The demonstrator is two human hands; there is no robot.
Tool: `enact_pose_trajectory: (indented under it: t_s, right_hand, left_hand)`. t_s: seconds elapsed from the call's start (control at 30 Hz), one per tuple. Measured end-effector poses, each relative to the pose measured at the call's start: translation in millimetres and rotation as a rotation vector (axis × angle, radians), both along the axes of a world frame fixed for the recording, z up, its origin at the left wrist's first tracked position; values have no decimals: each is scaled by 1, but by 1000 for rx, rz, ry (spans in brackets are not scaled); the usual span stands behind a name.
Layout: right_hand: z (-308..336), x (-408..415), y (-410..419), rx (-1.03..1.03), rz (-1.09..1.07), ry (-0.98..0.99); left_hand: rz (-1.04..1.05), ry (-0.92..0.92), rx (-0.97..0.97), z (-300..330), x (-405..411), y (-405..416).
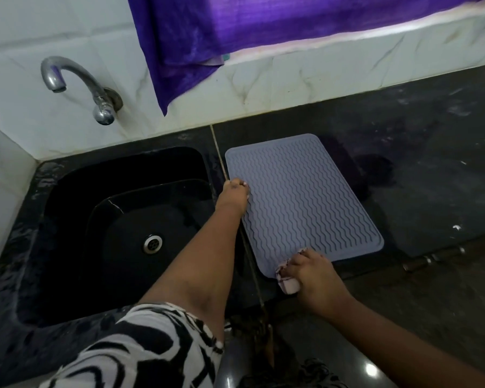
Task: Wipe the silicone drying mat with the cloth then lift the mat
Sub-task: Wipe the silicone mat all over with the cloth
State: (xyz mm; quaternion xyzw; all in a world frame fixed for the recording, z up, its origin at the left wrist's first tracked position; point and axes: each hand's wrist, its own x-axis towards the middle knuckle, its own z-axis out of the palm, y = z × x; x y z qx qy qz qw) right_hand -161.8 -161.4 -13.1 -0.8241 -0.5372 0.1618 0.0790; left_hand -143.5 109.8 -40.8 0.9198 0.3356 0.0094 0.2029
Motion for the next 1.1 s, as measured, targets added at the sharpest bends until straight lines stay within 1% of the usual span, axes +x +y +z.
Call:
enact_pose_trajectory:
  t_s: [0.03, 0.07, 0.1, 0.13, 0.17, 0.2, 0.27, 0.37, 0.4, 0.43, 0.47, 0.5, 0.57, 0.6, 0.67, 0.73, 0.77, 0.83, 0.87, 0.93, 1.03, 1.1]
  right_hand:
    - [6, 4, 0, -11, -18, 59]
    - [14, 11, 3, -21, -76, 153]
    - [22, 17, 9, 10, -150, 256]
    - [27, 26, 17, 86, -218, 309]
    - [29, 35, 27, 154, -248, 308]
    - [29, 42, 36, 169, -233, 245]
    - [22, 43, 50, 89, -198, 131]
    - [2, 28, 57, -76, -136, -16]
    - [-2, 21, 56, -97, -99, -79]
    - [-5, 17, 53, -93, -80, -122]
    - [-5, 14, 47, -83, -70, -139]
    - [-4, 12, 39, -78, -62, -140]
    - [-8, 7, 19, -63, -38, -129]
    - [-12, 4, 10, -52, -30, -146]
    - [-12, -4, -2, -61, -41, -157]
    - [-6, -7, -2, -101, -66, -125]
    - [1, -8, -2, -134, -86, -83]
    - [16, -4, -3, -160, -134, 87]
    - [23, 2, -5, -115, -169, 197]
    - [42, 18, -10, 19, -290, 393]
    - [69, 56, -5, 188, -536, 429]
    - [78, 80, 7, 188, -627, 473]
  left_hand:
    - [-5, 58, 20, 1, 0, -3]
    - [-6, 106, -16, 7, -3, -12]
    - [-29, 82, -41, 8, -6, -20]
    - [-46, 85, -15, 11, -9, -27]
    - [-41, 37, -5, 16, -15, -37]
    - [8, -46, -50, 15, -21, -47]
    - [91, -151, -85, 14, -34, -72]
    - [183, -213, -75, 5, -56, -98]
    - [170, -213, -53, -2, -60, -99]
    - [139, -211, -79, -5, -63, -99]
    - [119, -212, -127, -9, -64, -99]
    - [151, -236, -232, -7, -65, -100]
    - [284, -345, -461, 2, -64, -103]
    - [349, -375, -521, 2, -62, -103]
    - [362, -295, -540, 6, -59, -101]
    - [348, -198, -444, 5, -56, -98]
    - [340, -167, -440, 7, -56, -99]
    - [278, -93, -392, 12, -53, -101]
    - [236, -56, -351, 12, -52, -100]
    - [228, 14, -366, 17, -50, -95]
    - [106, 171, -218, 32, -45, -85]
    - [51, 184, -167, 40, -37, -74]
